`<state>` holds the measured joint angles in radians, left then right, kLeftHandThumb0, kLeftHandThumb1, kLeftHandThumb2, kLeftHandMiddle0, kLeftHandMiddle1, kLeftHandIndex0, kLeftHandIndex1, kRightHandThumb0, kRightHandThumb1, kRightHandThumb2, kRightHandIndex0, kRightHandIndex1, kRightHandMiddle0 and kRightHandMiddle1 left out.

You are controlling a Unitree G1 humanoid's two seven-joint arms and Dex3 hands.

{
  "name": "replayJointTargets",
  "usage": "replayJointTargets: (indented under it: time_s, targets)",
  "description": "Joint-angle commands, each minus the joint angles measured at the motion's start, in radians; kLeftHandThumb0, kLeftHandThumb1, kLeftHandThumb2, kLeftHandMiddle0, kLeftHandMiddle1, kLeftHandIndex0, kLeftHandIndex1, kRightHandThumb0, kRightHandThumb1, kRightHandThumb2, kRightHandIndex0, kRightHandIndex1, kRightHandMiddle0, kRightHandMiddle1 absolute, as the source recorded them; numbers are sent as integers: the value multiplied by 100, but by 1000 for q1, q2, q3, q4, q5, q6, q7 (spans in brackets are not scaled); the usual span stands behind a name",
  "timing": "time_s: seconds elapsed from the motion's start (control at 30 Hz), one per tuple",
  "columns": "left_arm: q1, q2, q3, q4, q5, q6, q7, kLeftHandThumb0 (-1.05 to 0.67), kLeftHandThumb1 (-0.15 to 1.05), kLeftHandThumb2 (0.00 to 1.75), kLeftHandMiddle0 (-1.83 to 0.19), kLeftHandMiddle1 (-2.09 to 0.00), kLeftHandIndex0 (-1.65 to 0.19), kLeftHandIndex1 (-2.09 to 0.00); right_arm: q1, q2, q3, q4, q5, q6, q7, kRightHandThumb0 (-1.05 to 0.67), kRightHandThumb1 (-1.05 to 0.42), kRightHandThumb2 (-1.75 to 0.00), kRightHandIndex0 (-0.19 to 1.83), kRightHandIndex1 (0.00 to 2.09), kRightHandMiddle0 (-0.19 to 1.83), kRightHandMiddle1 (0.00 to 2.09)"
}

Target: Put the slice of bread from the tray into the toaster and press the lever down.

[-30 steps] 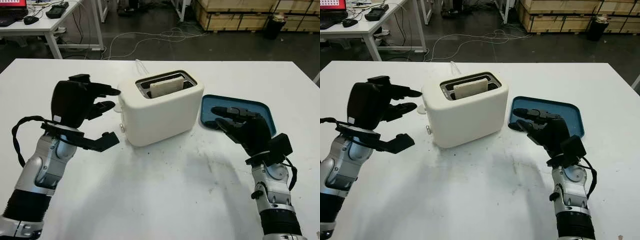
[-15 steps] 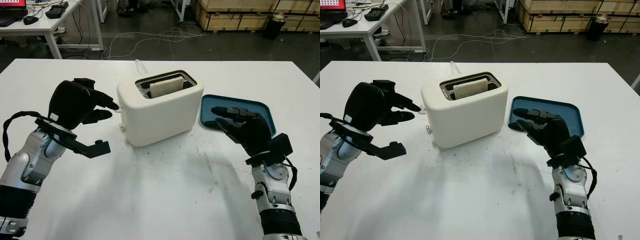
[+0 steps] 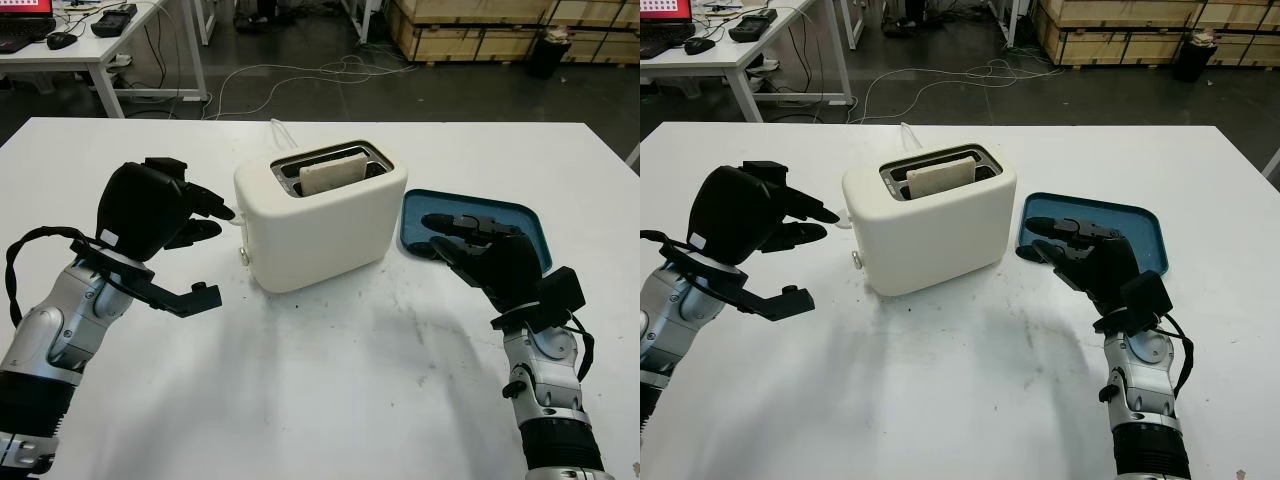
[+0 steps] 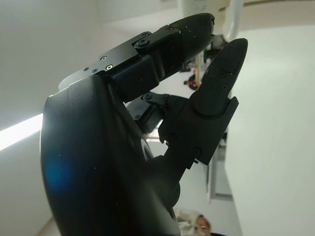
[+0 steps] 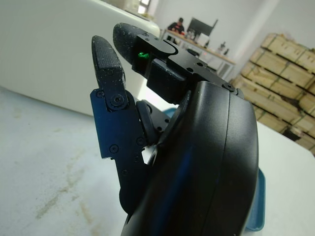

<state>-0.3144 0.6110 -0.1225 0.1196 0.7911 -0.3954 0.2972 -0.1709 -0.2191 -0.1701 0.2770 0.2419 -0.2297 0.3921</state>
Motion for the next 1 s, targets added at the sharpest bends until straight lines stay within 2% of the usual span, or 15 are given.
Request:
replayJointTargets:
  time_s: [0.0, 0.17, 0.5, 0.97]
  targets:
    - [-22, -7, -15, 20, 16, -13, 25, -42, 65, 1, -88, -160, -138, -1, 1, -3, -1, -4, -2, 13, -7, -50, -92, 0, 124, 0, 114, 0]
    - [-29, -21, -33, 49, 15, -9, 28, -41, 66, 0, -84, -170, -135, 0, 5, -2, 1, -13, -1, 15, -8, -49, -92, 0, 123, 0, 114, 0]
    - [-43, -21, -59, 118, 8, -46, 38, -34, 64, 0, -84, -171, -134, 0, 3, 0, 1, -6, 0, 11, -8, -49, -92, 0, 124, 0, 114, 0]
    - [-52, -16, -39, 130, 7, -14, 72, -29, 64, 0, -81, -174, -134, 0, 2, 3, 1, 8, 10, 0, 15, -49, -92, 0, 123, 0, 115, 0]
